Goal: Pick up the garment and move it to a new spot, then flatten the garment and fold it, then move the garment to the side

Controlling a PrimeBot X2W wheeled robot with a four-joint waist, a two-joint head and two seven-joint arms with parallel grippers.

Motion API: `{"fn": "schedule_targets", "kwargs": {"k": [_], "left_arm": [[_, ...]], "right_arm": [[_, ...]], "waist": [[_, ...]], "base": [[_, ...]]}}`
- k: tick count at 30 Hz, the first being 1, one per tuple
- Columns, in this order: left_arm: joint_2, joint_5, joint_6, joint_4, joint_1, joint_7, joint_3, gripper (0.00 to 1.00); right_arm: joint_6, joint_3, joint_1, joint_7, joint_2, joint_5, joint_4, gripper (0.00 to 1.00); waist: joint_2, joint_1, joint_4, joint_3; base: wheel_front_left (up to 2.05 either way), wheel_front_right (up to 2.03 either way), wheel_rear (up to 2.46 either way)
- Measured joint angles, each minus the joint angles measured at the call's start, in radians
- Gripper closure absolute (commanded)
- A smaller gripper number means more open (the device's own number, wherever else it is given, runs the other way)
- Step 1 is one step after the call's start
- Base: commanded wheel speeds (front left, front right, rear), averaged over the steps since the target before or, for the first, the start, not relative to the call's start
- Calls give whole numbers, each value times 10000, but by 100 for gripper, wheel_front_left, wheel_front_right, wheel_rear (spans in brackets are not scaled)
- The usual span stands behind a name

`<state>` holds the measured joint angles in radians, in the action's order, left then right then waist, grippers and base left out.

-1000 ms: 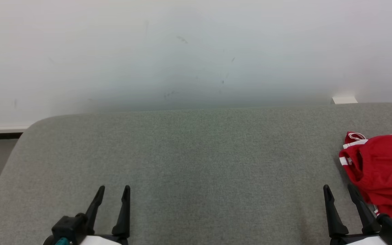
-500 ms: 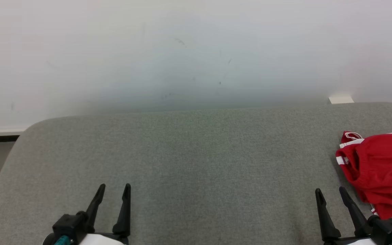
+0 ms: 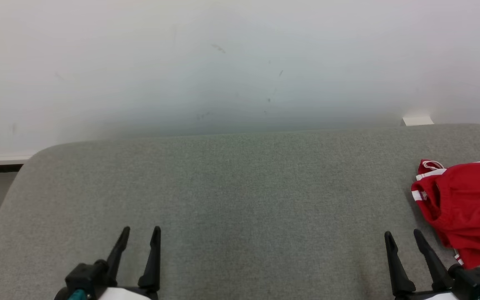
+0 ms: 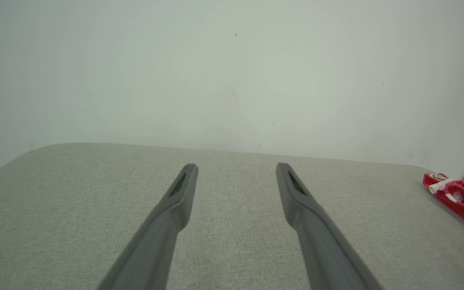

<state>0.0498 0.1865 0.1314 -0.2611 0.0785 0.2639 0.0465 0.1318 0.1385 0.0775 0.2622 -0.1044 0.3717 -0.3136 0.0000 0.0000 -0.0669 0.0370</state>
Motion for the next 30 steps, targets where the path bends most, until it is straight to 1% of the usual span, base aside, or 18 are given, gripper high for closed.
{"fn": "schedule_targets", "kwargs": {"k": [1,5,8,9,10,11,13,14,15,16,30], "left_arm": [[-10,0,2,-48,-32,0,12,100],[-58,13,2,-328,-243,-4,17,100],[-75,278,2,-499,-373,-105,-2,100],[-77,639,2,-493,-371,-199,-46,100],[-77,639,2,-493,-371,-199,-46,100],[-77,1007,2,-485,-371,-330,-82,100],[-77,1409,2,-472,-369,-435,-115,100],[-77,1409,2,-472,-369,-435,-115,100],[-77,1733,2,-458,-367,-525,-153,100],[-77,1733,2,-458,-367,-525,-153,100],[-75,4111,2,-322,-280,-1139,-426,100]], "right_arm": [[0,-2,-14,-2,19,-4,-54,100],[0,35,-183,-56,92,-4,-286,100],[0,25,-316,-161,130,182,-422,100],[0,-46,-319,-261,134,560,-405,100],[0,-46,-319,-261,134,560,-405,100],[0,-121,-318,-370,140,867,-387,100],[0,-184,-318,-462,151,1229,-368,100],[0,-184,-318,-462,151,1229,-368,100],[0,-242,-317,-550,161,1517,-347,100],[0,-242,-317,-550,161,1517,-347,100],[0,-679,-264,-1152,240,3599,-138,100]], "waist": [[0,0,0,-2],[0,0,1,-4],[0,0,11,-12],[0,0,22,-19],[0,0,22,-19],[0,0,32,-25],[0,0,43,-31],[0,0,43,-31],[0,0,54,-37],[0,0,54,-37],[0,0,129,-81]], "base": [[0,0,0],[0,0,0],[0,0,0],[0,0,0],[0,0,0],[0,0,0],[0,0,0],[0,0,0],[0,0,0],[0,0,0],[0,0,0]]}}
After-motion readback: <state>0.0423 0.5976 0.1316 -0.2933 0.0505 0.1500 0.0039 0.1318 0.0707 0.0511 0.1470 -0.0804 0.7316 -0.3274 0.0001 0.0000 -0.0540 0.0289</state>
